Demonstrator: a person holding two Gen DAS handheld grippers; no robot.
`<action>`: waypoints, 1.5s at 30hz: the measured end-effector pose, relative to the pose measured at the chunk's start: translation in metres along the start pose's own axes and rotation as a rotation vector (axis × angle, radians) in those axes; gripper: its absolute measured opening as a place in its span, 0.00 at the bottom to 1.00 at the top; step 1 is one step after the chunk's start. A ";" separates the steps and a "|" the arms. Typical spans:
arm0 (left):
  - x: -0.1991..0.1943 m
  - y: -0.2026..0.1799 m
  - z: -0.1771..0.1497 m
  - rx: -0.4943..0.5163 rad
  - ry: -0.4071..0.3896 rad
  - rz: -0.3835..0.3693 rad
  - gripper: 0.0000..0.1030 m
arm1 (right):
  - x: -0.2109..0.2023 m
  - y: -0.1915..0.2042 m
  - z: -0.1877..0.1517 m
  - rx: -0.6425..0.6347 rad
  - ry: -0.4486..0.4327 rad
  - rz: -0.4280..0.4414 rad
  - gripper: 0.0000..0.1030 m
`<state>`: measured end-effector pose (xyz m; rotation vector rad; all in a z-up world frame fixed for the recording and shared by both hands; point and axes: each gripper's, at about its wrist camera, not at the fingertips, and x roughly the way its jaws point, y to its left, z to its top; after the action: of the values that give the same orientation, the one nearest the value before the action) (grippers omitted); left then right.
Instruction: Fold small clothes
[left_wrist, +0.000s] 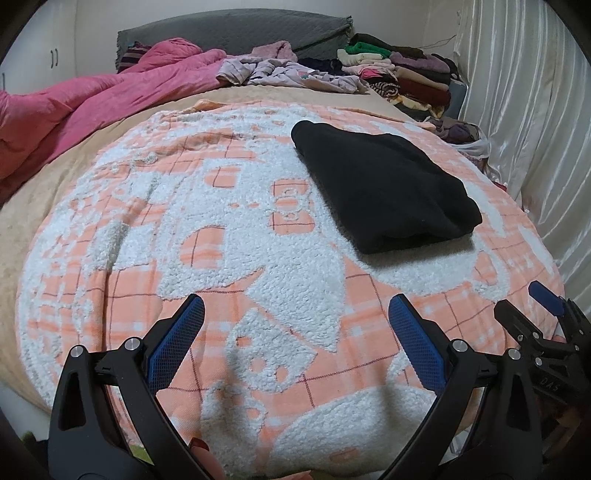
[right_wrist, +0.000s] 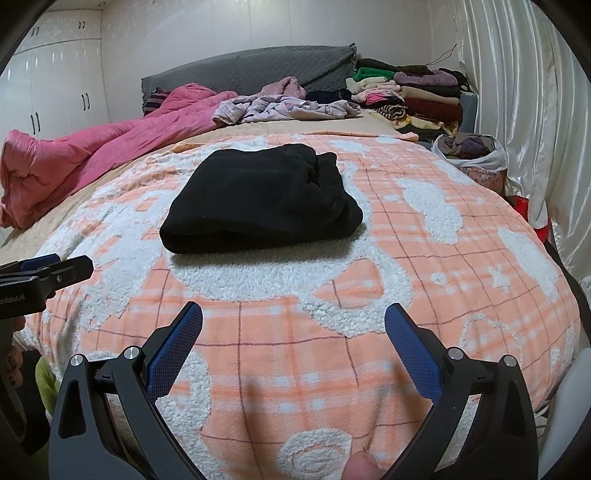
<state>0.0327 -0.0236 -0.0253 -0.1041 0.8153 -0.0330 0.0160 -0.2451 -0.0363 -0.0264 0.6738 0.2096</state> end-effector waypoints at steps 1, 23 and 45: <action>0.000 0.000 0.000 0.000 -0.001 0.001 0.91 | 0.000 0.000 0.000 0.001 0.000 0.000 0.96; -0.003 0.003 0.000 -0.005 0.003 0.003 0.91 | -0.005 -0.001 0.004 0.007 -0.002 0.007 0.96; -0.003 0.000 -0.001 0.002 0.021 -0.013 0.91 | -0.006 -0.002 0.005 0.012 -0.004 0.000 0.96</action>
<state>0.0300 -0.0237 -0.0236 -0.1074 0.8357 -0.0473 0.0148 -0.2482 -0.0286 -0.0145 0.6713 0.2057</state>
